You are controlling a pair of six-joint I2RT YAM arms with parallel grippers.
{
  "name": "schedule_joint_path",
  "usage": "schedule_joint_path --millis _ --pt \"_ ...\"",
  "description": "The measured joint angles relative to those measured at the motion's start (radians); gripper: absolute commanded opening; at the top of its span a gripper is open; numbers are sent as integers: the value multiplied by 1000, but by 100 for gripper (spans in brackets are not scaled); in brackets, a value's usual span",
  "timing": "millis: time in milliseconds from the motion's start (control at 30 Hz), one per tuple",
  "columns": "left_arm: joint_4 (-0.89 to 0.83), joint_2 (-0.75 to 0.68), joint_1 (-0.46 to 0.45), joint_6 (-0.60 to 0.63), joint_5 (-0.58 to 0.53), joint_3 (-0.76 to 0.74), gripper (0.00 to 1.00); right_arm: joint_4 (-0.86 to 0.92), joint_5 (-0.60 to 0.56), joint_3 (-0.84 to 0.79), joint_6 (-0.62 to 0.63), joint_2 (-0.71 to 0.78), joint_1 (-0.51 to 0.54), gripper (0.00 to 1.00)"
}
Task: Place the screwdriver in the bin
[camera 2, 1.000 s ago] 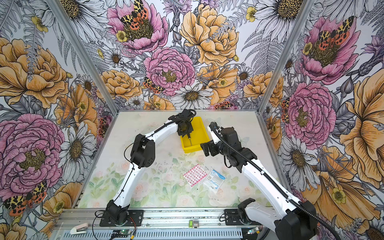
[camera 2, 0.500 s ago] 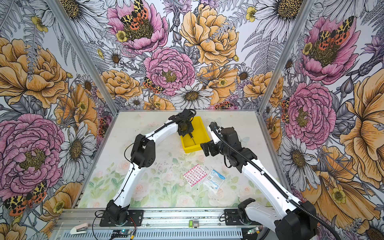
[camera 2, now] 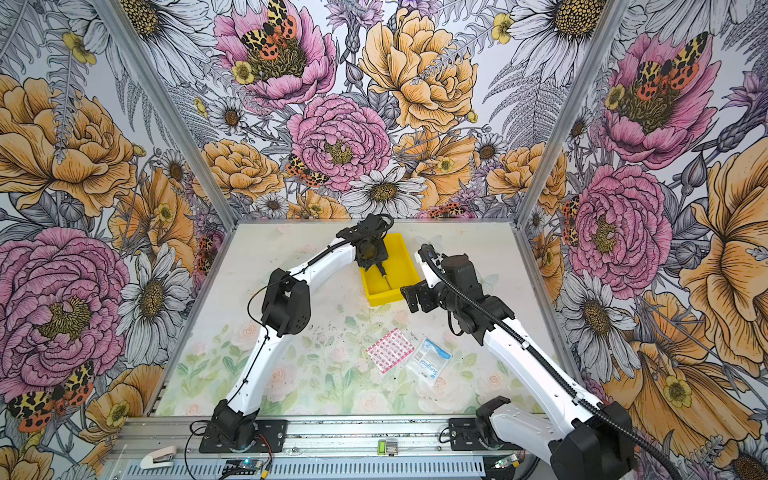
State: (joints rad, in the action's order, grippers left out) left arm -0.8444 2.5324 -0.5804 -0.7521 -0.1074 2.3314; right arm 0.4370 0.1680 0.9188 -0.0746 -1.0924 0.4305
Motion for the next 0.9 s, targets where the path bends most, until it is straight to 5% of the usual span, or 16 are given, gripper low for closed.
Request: schedule_joint_path --millis 433,900 --pt "-1 -241 -27 55 -37 -135 53 0 -55 -14 -33 85 0 99" --pt "19 -614 -96 149 -156 -545 56 0 -95 -21 -89 95 -2 100"
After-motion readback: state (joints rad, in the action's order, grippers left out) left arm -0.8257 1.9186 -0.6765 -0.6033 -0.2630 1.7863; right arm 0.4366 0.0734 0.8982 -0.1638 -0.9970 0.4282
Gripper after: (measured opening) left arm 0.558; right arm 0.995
